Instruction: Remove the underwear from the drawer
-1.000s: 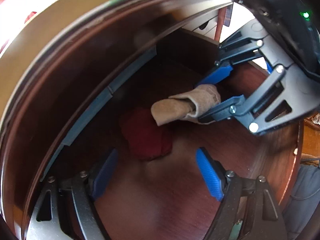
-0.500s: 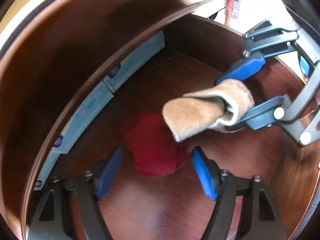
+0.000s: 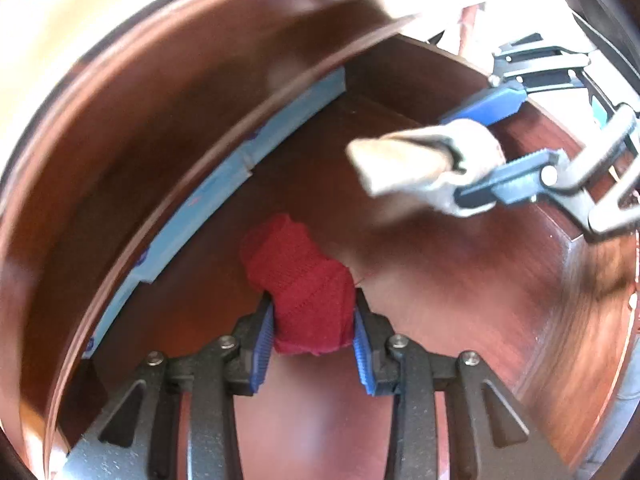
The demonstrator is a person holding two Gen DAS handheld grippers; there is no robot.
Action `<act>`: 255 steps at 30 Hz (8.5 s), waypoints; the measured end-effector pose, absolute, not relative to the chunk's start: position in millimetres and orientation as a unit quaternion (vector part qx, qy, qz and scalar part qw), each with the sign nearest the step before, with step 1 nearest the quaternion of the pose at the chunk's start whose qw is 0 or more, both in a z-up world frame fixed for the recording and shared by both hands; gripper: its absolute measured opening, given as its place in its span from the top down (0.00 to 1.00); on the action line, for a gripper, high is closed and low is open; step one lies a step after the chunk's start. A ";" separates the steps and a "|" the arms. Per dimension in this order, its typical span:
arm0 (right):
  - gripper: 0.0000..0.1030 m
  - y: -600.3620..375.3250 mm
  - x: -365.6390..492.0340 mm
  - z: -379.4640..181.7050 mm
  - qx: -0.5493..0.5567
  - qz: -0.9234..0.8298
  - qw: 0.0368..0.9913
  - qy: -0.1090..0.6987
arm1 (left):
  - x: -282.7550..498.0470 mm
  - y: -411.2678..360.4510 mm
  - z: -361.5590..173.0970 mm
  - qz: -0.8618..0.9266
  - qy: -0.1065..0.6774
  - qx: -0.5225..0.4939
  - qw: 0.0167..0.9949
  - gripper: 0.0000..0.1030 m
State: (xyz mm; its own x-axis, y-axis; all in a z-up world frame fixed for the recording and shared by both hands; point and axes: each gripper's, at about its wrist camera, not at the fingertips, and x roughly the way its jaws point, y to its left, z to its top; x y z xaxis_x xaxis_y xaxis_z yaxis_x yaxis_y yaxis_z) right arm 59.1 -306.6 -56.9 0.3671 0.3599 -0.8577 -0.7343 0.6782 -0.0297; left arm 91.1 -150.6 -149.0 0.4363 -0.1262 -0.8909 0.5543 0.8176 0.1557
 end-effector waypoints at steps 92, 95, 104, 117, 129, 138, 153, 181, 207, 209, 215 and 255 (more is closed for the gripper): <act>0.59 -263.1 57.9 91.5 -0.133 0.383 0.885 0.230 | 67.9 -6.8 28.1 -0.052 0.218 0.056 0.973 0.67; 0.59 -261.7 61.3 94.6 -0.131 0.382 0.887 0.226 | 69.5 -5.9 31.8 -0.051 0.214 0.057 0.974 0.67; 0.59 -258.1 71.2 99.1 -0.123 0.379 0.890 0.222 | 79.3 -3.9 38.8 -0.045 0.207 0.064 0.975 0.67; 0.59 -250.2 96.1 108.5 -0.119 0.373 0.891 0.229 | 104.6 9.8 46.3 -0.029 0.214 0.068 0.974 0.67; 0.59 -224.1 124.1 112.1 -0.123 0.370 0.888 0.244 | 139.2 20.5 39.0 -0.019 0.244 0.069 0.967 0.67; 0.59 -197.8 149.2 99.5 -0.139 0.370 0.877 0.275 | 156.8 27.8 26.7 -0.018 0.271 0.068 0.960 0.67; 0.59 -166.0 159.8 82.6 -0.168 0.375 0.861 0.298 | 163.3 35.0 10.9 -0.021 0.299 0.071 0.951 0.67; 0.28 -143.3 134.0 51.1 -0.253 0.362 0.835 0.329 | 144.9 29.7 -7.7 -0.036 0.317 0.062 0.946 0.32; 0.22 -268.5 17.9 91.0 -0.074 0.359 0.906 0.213 | 29.0 -3.2 21.3 -0.040 0.221 -0.011 0.974 0.05; 0.22 -268.4 15.5 91.3 -0.077 0.354 0.908 0.209 | 26.7 -5.2 22.2 -0.038 0.215 -0.012 0.976 0.04; 0.22 -280.1 9.6 92.5 -0.048 0.345 0.917 0.195 | 24.6 -8.8 21.0 -0.039 0.214 -0.011 0.976 0.03; 0.19 -288.7 1.2 91.1 -0.029 0.342 0.921 0.187 | 28.5 -15.2 25.7 -0.024 0.217 -0.008 0.976 0.00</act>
State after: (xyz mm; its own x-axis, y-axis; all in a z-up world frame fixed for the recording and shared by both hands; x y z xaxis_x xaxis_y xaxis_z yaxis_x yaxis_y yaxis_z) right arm 1.2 -288.7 91.1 0.6965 0.6184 -0.3638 -0.6402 0.7646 0.0741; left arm 28.5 -15.2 25.7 0.9045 -0.0510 -0.4235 0.0442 0.9987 -0.0258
